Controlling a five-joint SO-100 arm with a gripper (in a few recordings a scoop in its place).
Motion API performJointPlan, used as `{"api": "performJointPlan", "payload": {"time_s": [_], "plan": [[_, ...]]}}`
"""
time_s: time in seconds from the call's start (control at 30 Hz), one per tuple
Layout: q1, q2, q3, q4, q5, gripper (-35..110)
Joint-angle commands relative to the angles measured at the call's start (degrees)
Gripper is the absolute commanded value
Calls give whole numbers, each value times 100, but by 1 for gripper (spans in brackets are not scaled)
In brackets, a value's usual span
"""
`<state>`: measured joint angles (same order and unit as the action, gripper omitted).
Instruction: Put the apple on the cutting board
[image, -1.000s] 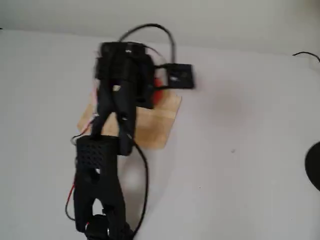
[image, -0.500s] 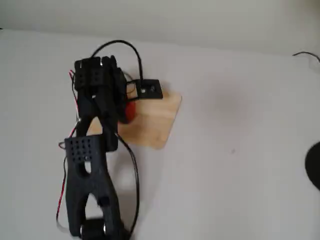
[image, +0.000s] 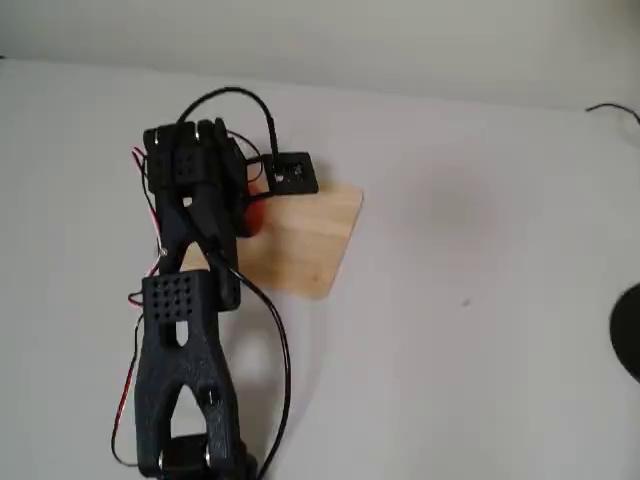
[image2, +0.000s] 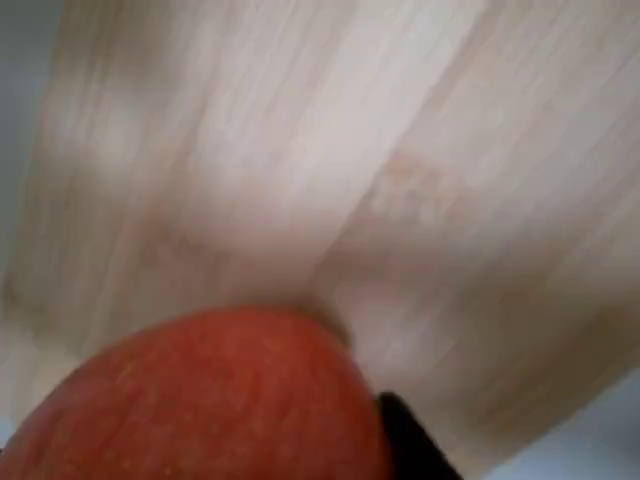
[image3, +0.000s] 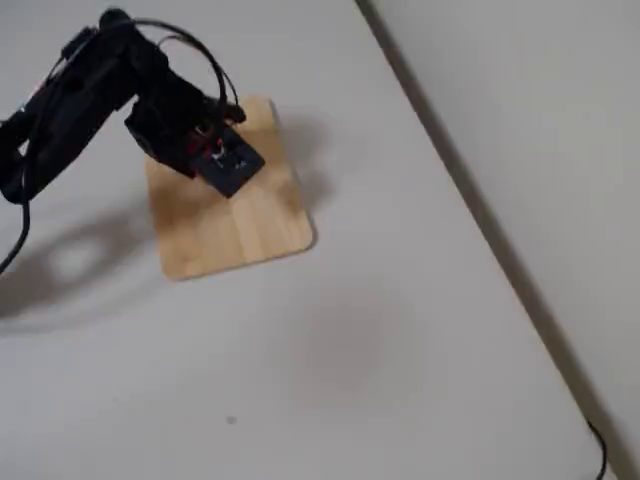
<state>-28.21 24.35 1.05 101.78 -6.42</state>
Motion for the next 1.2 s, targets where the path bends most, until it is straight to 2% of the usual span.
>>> {"api": "performJointPlan", "payload": {"time_s": [0.0, 0.1, 0.37, 0.73, 0.87, 0.97, 1.03, 1.17], "plan": [[0, 97, 193, 299, -149, 69], [44, 387, 466, 299, -272, 75], [281, 1872, 1617, 299, -422, 76], [993, 5774, 4017, 290, -606, 72], [1468, 7436, 4860, 281, -589, 56], [1925, 8692, 5502, 264, -431, 37], [2355, 9396, 5818, 229, 44, 24], [2865, 10688, 6803, 211, 281, 11]]}}
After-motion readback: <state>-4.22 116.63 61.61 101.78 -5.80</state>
